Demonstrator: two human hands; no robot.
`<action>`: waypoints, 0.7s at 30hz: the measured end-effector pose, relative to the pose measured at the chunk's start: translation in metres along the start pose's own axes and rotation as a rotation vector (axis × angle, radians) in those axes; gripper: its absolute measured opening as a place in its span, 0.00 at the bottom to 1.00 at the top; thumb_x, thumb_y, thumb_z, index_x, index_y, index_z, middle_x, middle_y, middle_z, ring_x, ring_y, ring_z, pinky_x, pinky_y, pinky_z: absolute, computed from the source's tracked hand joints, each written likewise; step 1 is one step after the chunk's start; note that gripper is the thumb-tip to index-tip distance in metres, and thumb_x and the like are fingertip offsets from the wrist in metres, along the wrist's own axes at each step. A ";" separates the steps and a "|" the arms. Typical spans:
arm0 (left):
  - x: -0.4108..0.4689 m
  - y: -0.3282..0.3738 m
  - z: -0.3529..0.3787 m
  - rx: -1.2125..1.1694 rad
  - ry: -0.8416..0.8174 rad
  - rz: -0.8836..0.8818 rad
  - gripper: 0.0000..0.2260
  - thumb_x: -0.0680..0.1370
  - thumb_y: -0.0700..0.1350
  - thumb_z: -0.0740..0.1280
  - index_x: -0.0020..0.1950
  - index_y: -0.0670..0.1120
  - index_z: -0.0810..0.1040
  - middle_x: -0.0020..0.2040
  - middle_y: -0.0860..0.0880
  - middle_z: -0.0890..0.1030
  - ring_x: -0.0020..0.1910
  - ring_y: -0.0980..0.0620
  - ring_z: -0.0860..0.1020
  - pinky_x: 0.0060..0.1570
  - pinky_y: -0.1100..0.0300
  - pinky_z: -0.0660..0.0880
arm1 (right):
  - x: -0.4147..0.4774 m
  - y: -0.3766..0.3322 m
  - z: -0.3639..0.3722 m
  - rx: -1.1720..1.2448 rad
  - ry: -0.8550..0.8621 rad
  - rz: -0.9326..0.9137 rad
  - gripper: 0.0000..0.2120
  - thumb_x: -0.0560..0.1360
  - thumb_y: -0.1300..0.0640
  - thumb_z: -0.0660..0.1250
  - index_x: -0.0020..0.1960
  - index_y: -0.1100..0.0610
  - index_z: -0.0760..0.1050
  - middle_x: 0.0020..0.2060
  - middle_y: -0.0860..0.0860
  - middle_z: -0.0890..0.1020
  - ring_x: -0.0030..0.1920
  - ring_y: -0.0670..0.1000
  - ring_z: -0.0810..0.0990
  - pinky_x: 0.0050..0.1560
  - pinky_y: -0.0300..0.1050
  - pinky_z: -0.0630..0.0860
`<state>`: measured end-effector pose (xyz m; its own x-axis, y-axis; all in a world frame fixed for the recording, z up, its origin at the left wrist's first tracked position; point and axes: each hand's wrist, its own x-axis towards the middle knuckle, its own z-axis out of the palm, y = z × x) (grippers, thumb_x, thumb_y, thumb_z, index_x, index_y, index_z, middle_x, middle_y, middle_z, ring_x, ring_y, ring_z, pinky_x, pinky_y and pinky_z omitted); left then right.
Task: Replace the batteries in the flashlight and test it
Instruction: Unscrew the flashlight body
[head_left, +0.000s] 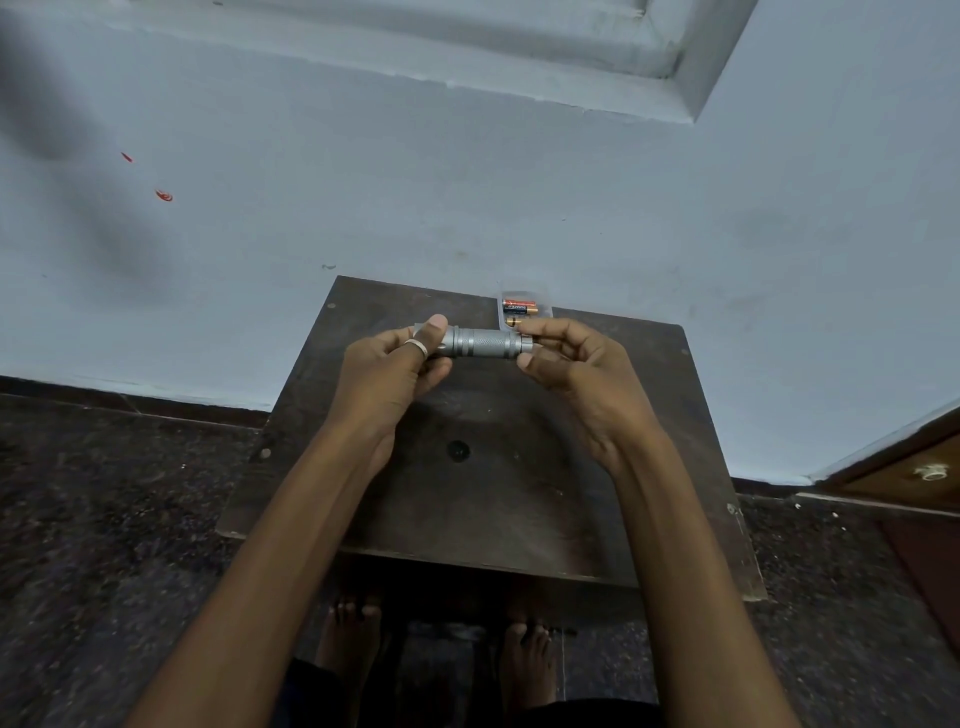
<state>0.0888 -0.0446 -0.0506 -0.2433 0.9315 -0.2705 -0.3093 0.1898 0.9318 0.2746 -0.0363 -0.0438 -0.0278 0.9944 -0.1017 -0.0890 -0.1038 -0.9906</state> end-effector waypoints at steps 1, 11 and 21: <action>0.000 0.000 0.000 -0.003 0.001 0.000 0.08 0.77 0.47 0.72 0.47 0.42 0.83 0.41 0.49 0.84 0.40 0.58 0.81 0.49 0.62 0.80 | 0.000 0.000 0.000 0.020 -0.002 -0.001 0.15 0.72 0.74 0.70 0.58 0.63 0.81 0.50 0.57 0.85 0.50 0.50 0.83 0.51 0.38 0.81; -0.001 -0.002 0.001 0.018 -0.023 0.017 0.08 0.77 0.47 0.72 0.48 0.42 0.84 0.41 0.50 0.84 0.41 0.57 0.81 0.48 0.63 0.80 | 0.002 0.005 0.001 -0.183 0.063 0.042 0.18 0.81 0.53 0.66 0.51 0.70 0.81 0.35 0.58 0.81 0.32 0.48 0.78 0.36 0.38 0.78; 0.000 -0.001 0.001 -0.024 -0.005 0.009 0.09 0.76 0.47 0.73 0.48 0.42 0.84 0.42 0.50 0.84 0.41 0.58 0.82 0.47 0.63 0.80 | -0.001 -0.006 -0.006 -0.006 -0.016 -0.008 0.14 0.72 0.72 0.72 0.57 0.63 0.82 0.48 0.55 0.86 0.47 0.47 0.84 0.52 0.38 0.81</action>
<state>0.0900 -0.0446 -0.0509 -0.2417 0.9345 -0.2612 -0.3295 0.1742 0.9279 0.2809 -0.0363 -0.0386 -0.0432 0.9948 -0.0923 -0.0838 -0.0957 -0.9919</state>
